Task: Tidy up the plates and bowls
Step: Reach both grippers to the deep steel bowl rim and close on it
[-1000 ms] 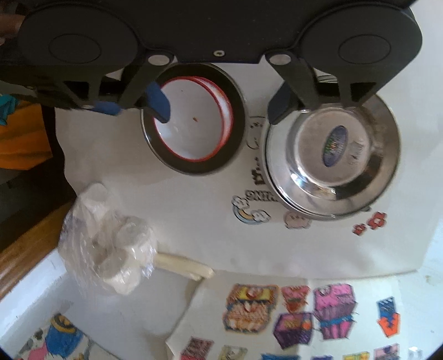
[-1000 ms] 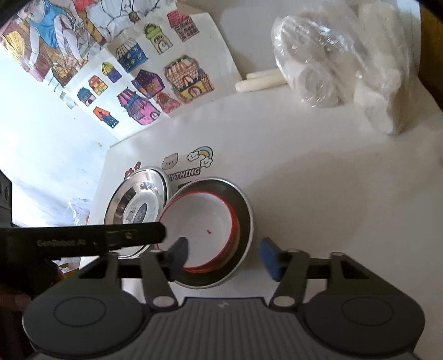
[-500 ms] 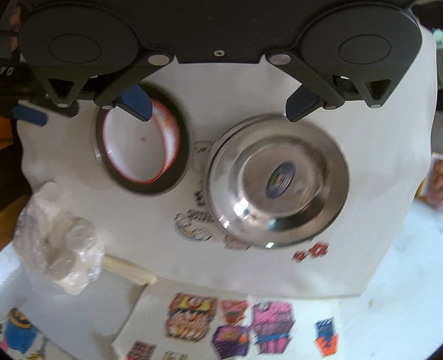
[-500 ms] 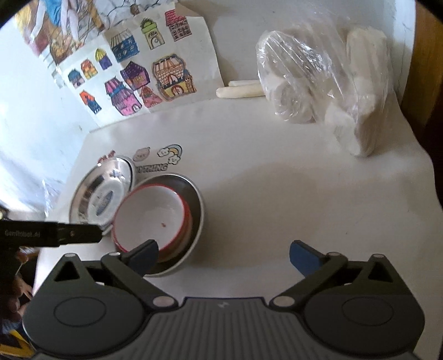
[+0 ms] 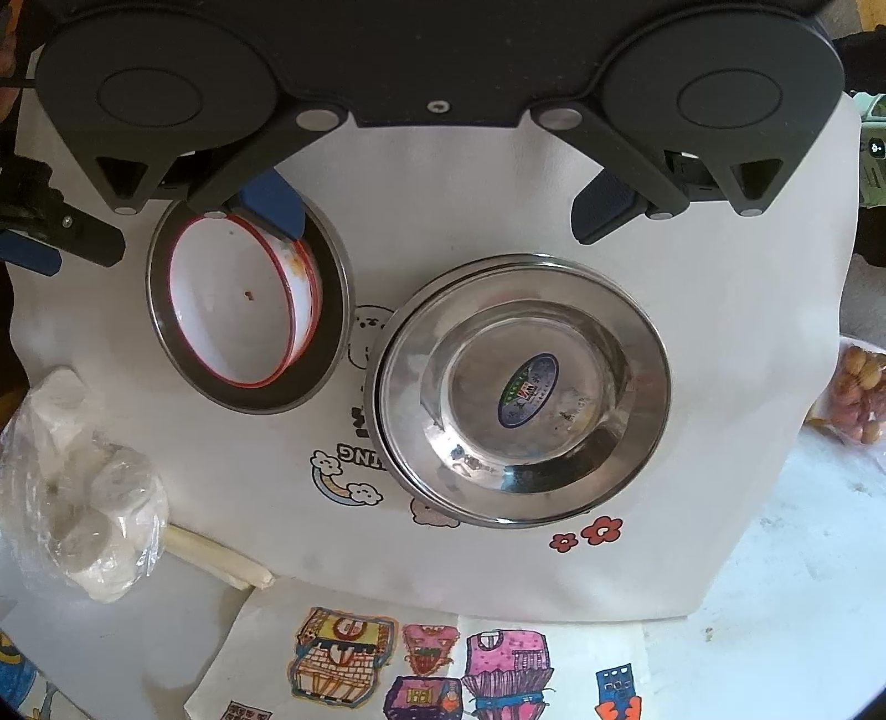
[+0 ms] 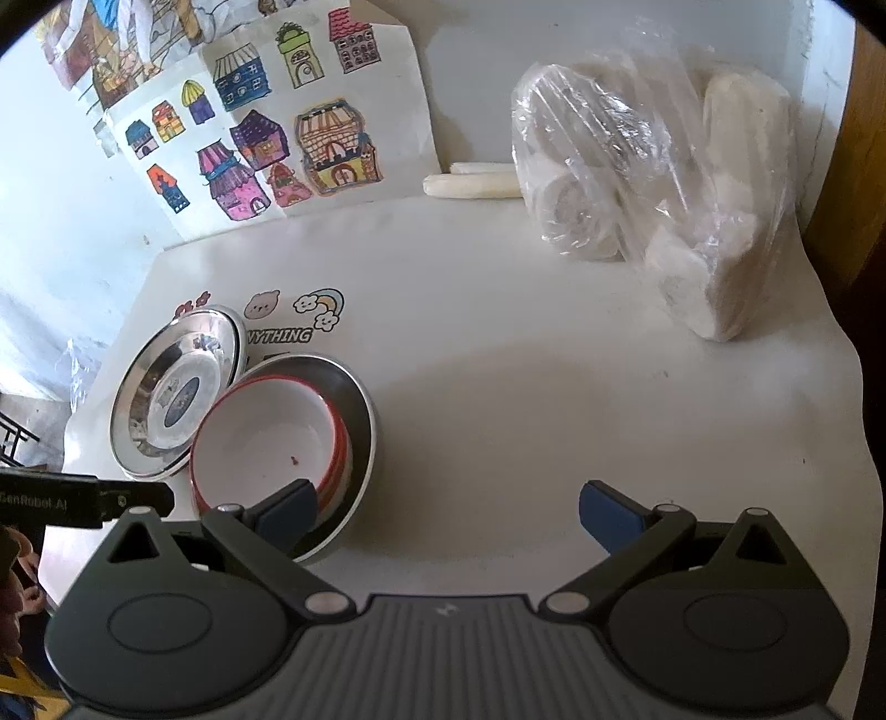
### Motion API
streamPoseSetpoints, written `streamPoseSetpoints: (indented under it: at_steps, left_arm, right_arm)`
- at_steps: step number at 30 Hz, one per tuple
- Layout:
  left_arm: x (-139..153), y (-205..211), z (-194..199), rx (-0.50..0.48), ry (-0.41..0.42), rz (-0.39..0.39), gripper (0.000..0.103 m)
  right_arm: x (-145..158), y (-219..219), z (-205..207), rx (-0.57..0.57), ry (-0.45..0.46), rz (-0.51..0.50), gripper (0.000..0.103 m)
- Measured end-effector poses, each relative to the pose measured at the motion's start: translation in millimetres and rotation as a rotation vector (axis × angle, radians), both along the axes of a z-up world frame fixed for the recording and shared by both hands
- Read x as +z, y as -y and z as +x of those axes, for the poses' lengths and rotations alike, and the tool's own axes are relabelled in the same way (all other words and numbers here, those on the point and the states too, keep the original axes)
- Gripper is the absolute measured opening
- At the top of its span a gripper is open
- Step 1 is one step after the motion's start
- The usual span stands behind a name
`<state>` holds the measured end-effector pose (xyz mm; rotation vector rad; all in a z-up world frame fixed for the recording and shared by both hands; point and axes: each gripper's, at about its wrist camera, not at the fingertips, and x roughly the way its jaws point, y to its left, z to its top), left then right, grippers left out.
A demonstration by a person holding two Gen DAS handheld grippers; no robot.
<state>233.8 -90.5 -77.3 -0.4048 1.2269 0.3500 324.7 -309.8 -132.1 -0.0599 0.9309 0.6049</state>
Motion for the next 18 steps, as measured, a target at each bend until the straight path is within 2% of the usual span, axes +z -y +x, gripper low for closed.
streamPoseSetpoints:
  at_steps: [10,18]
  left_arm:
    - [-2,3,6,-0.009,0.022,-0.007,0.102]
    - [-12,8,13,-0.035,-0.016,0.007,0.102]
  right_arm:
    - [0,-4,9,-0.004,0.047,-0.046,0.103]
    - [-5,-13,14,0.015,0.058,-0.096,0.103]
